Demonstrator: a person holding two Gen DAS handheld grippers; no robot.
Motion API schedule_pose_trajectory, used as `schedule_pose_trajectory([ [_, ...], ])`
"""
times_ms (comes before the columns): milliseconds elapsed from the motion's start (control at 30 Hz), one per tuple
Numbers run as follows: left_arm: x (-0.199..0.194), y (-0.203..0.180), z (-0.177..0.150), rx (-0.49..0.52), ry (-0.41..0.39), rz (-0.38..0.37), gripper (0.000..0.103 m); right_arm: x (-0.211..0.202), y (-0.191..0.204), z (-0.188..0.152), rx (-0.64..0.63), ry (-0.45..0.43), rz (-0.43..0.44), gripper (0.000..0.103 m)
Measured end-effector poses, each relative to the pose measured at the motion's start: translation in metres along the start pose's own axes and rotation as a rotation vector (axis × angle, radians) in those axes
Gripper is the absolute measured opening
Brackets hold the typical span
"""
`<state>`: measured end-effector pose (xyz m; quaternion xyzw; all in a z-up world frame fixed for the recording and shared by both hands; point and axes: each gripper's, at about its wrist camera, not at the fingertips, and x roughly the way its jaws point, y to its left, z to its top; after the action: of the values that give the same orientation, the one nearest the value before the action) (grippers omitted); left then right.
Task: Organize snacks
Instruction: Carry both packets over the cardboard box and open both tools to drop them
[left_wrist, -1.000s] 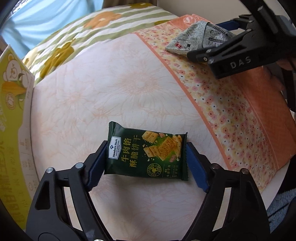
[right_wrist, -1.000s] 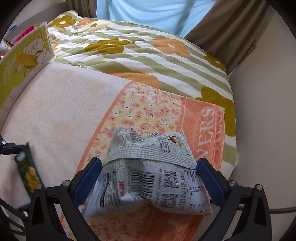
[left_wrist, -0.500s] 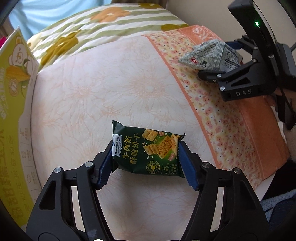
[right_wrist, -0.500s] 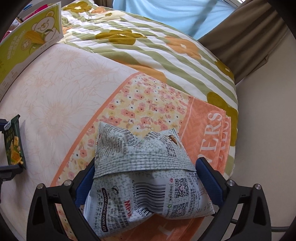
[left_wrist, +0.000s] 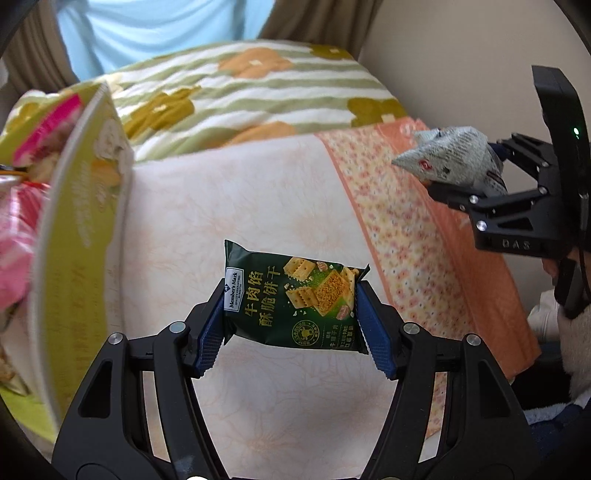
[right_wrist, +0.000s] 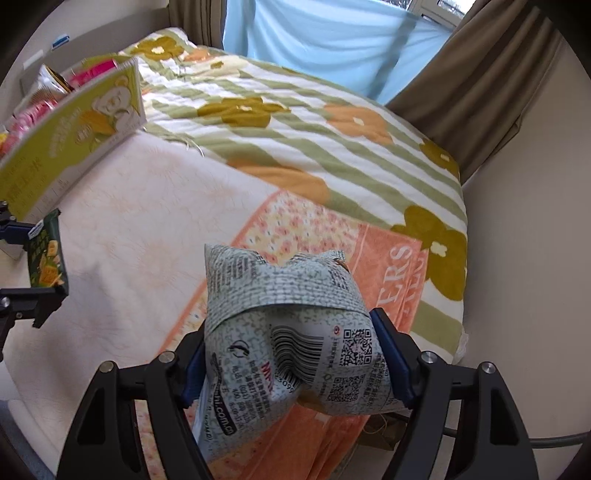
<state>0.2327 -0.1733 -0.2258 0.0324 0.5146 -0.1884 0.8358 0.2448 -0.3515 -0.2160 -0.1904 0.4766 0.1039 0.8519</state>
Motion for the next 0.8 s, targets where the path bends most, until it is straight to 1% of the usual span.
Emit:
schedule_pose_trajectory([
  [133, -0.041, 0.013, 0.009, -0.031, -0.073, 0.025, 0.062, -0.028, 0.011, 0.018, -0.002, -0.059, 0.053, 0.073],
  [200, -0.063, 0.022, 0.012, -0.047, -0.108, 0.053, 0.062, -0.042, 0.019, 0.03, -0.01, -0.097, 0.08, 0.073],
  [300, -0.094, 0.042, 0.016, -0.071, -0.155, 0.083, 0.062, -0.063, 0.036, 0.051, -0.026, -0.146, 0.114, 0.073],
  [433, -0.13, 0.079, 0.015, -0.096, -0.206, 0.12, 0.062, -0.084, 0.06, 0.077, -0.03, -0.203, 0.151, 0.073],
  [533, -0.149, 0.111, 0.013, -0.105, -0.229, 0.133, 0.062, -0.098, 0.085, 0.098, -0.033, -0.241, 0.17, 0.073],
  [667, -0.167, 0.158, 0.012, -0.106, -0.242, 0.118, 0.062, -0.109, 0.125, 0.122, -0.032, -0.274, 0.164, 0.073],
  [800, -0.177, 0.207, 0.009, -0.088, -0.232, 0.107, 0.062, -0.113, 0.167, 0.146, 0.001, -0.272, 0.167, 0.073],
])
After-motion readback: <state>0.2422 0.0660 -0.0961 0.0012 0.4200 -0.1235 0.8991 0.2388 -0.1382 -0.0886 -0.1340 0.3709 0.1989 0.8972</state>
